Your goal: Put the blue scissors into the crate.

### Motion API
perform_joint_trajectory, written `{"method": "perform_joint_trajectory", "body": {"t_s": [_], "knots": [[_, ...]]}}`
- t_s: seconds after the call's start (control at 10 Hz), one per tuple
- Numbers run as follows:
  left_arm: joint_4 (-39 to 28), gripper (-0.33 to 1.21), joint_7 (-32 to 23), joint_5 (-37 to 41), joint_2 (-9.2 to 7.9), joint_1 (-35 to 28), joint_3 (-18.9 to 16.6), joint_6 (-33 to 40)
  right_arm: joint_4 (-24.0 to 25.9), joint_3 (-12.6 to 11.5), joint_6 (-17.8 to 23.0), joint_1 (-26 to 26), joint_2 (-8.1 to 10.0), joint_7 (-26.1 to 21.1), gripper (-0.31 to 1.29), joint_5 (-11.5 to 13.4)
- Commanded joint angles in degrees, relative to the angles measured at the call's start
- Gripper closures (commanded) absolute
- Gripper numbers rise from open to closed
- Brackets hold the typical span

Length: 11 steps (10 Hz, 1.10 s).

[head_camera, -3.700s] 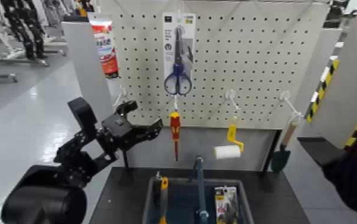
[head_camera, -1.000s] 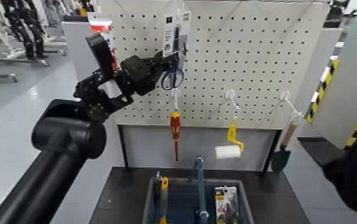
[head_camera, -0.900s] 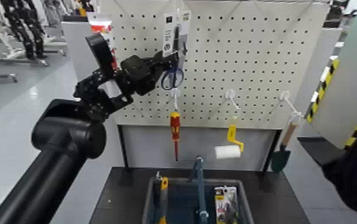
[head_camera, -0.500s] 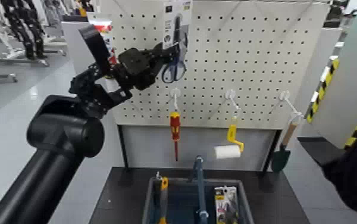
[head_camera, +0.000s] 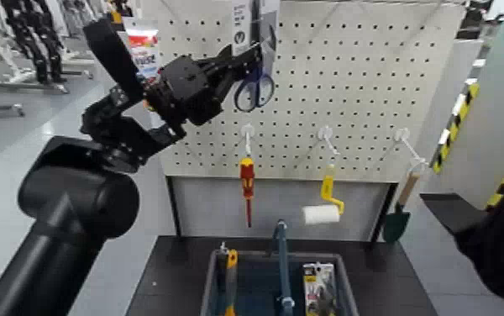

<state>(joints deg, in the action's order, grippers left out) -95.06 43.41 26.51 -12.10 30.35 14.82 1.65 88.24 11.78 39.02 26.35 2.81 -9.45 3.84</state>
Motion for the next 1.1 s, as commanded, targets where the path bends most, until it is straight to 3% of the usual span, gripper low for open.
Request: {"method": "perform_joint_trajectory", "body": {"t_s": [0.1, 0.3, 1.1], "knots": [[-0.9, 1.17, -0.1, 0.7, -0.47, -2.0, 0.1, -2.1, 0.0, 0.1, 0.0, -0.1, 0.0, 0.0, 0.08, 0.0], [-1.6, 1.17, -1.2, 1.5, -1.52, -5.8, 0.3, -4.4, 0.0, -0.2, 0.0, 0.0, 0.0, 0.0, 0.08, -0.1], [6.4, 1.17, -1.8, 4.6, -1.17, -16.8, -0.2, -8.8, 0.0, -0.3, 0.0, 0.1, 0.0, 0.0, 0.08, 0.0]]}}
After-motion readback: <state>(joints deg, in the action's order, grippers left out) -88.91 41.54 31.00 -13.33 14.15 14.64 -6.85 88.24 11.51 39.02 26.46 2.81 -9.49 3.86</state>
